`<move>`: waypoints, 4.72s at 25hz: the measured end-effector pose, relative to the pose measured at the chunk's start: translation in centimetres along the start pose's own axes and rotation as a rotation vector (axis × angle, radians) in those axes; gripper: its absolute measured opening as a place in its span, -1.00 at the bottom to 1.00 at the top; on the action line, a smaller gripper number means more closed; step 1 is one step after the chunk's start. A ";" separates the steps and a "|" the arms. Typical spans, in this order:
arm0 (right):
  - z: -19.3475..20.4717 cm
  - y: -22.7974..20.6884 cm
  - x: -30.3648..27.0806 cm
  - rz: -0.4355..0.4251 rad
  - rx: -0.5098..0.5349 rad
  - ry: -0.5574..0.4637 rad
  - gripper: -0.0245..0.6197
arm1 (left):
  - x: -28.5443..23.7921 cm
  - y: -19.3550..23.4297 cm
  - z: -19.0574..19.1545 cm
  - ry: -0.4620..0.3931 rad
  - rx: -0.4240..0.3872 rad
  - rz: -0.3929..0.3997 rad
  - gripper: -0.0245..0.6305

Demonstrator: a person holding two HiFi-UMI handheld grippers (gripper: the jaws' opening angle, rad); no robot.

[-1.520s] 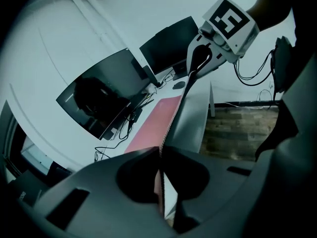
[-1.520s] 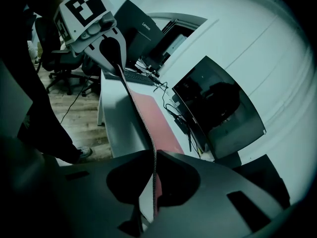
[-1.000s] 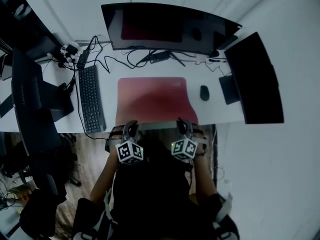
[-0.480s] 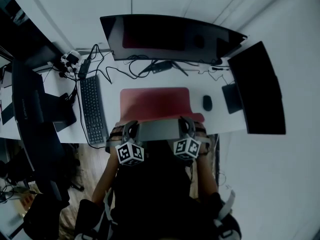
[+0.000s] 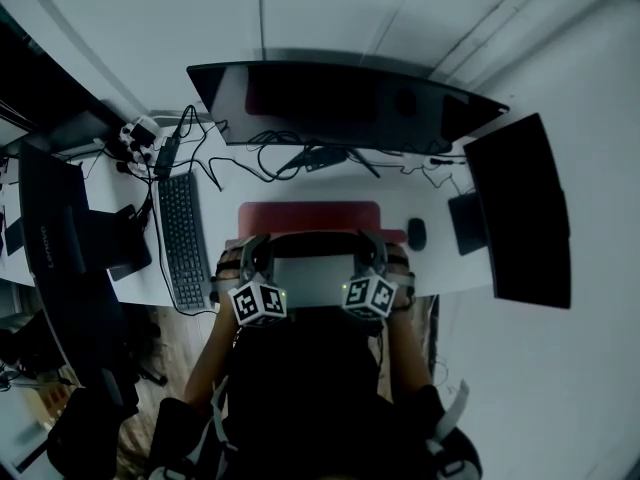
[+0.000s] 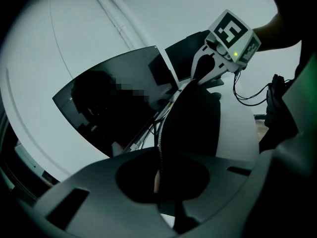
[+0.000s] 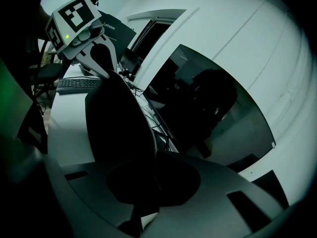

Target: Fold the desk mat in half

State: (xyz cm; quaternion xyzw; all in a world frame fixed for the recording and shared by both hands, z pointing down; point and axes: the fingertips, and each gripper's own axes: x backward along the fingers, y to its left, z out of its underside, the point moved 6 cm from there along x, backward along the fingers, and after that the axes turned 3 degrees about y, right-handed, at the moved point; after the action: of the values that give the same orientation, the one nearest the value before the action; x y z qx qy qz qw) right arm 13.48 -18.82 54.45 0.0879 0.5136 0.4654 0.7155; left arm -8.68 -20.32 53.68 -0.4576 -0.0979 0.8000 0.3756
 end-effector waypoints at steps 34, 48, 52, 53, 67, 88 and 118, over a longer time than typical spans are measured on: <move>-0.8 -2.6 -21.4 0.024 0.086 0.078 -0.85 | -20.6 4.8 3.0 0.118 0.042 -0.113 -0.85; 0.3 -1.5 -25.9 0.009 0.125 0.104 -0.73 | -24.9 4.4 4.5 0.193 0.024 -0.145 -0.68; 0.4 -1.8 -26.5 0.026 0.097 0.109 -0.54 | -25.3 5.0 4.9 0.216 0.080 -0.152 -0.38; 0.3 -2.0 -26.5 0.031 0.087 0.107 -0.53 | -25.3 5.2 5.0 0.218 0.093 -0.150 -0.34; 0.4 -2.6 -22.7 0.069 0.000 0.081 -0.50 | -19.9 7.2 4.8 0.172 0.274 -0.165 -0.28; -2.2 1.4 0.9 -0.048 -0.789 -0.143 -0.79 | 8.0 6.3 1.0 -0.457 0.702 -0.200 -0.91; 2.4 -3.4 19.4 -0.120 -0.818 -0.450 -0.90 | 18.1 -5.0 -9.1 -0.492 0.708 -0.225 -0.91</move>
State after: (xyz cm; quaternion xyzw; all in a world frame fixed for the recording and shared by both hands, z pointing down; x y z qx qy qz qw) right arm 18.11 -5.16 40.81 -0.1323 0.1243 0.5567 0.8106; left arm -4.16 -6.06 39.18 -0.0832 0.0465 0.8234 0.5594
